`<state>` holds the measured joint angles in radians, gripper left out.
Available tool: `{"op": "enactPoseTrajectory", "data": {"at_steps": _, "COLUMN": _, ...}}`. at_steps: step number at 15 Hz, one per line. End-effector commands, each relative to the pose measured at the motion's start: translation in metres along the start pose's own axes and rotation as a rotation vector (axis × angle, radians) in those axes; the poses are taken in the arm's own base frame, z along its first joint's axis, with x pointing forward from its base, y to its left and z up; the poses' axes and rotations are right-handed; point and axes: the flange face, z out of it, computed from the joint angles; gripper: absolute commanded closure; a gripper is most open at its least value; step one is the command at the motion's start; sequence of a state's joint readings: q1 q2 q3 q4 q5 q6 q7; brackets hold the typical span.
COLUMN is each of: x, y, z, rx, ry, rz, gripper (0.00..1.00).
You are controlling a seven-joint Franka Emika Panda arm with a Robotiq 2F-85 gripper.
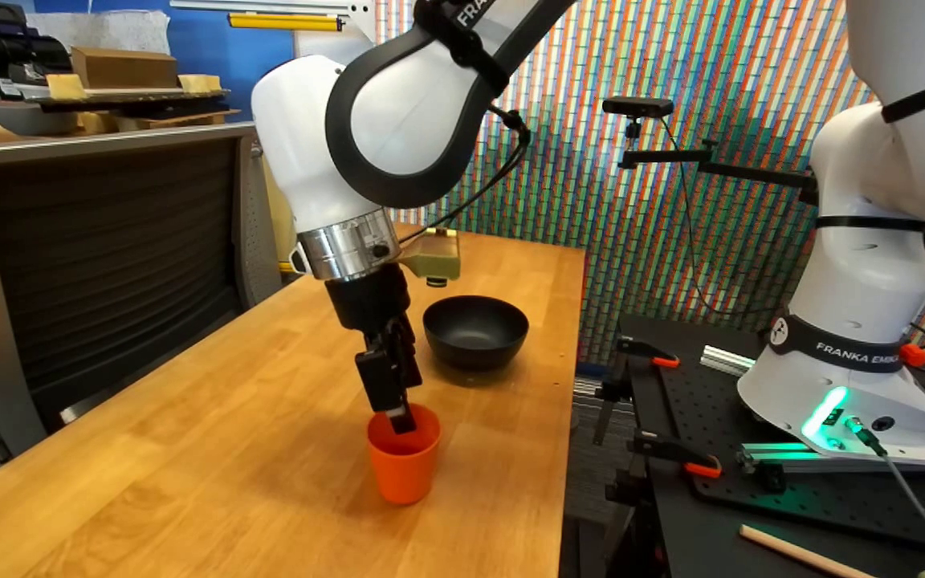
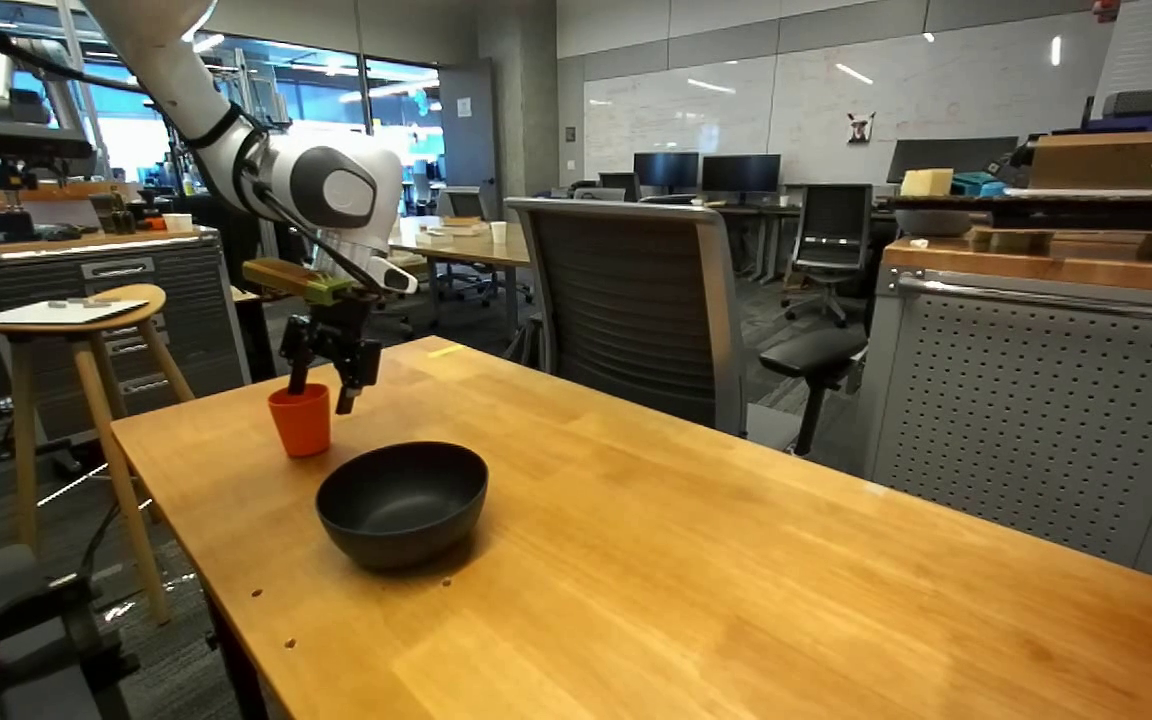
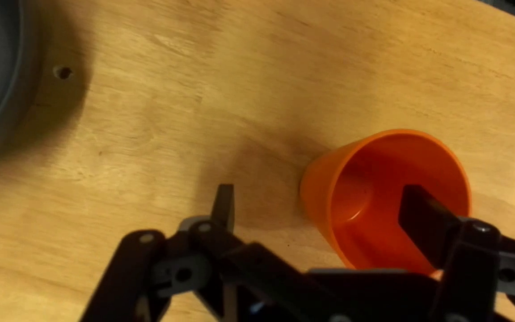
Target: Pick up the cup and put it in the black bowl
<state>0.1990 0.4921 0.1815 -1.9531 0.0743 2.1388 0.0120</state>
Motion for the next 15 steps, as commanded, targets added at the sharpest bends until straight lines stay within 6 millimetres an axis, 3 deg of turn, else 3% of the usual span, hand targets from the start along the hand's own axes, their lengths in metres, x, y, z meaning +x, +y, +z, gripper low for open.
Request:
{"op": "enactPoseTrajectory", "data": {"at_steps": 1, "x": 0.002, "y": -0.009, "z": 0.005, "rx": -0.008, "ry": 0.071, "rz": -0.004, "gripper": 0.32}}
{"op": "enactPoseTrajectory", "data": {"at_steps": 6, "x": -0.004, "y": -0.010, "z": 0.006, "rx": -0.006, "ry": 0.067, "rz": -0.016, "gripper": 0.72}}
{"op": "enactPoseTrajectory", "data": {"at_steps": 10, "x": -0.015, "y": 0.003, "z": -0.010, "rx": -0.017, "ry": 0.080, "rz": -0.003, "gripper": 1.00}}
{"op": "enactPoseTrajectory", "data": {"at_steps": 13, "x": -0.026, "y": 0.036, "z": -0.029, "rx": -0.030, "ry": 0.103, "rz": 0.049, "gripper": 1.00}}
{"op": "enactPoseTrajectory", "data": {"at_steps": 15, "x": -0.040, "y": 0.073, "z": -0.055, "rx": -0.043, "ry": 0.146, "rz": 0.123, "gripper": 0.99}}
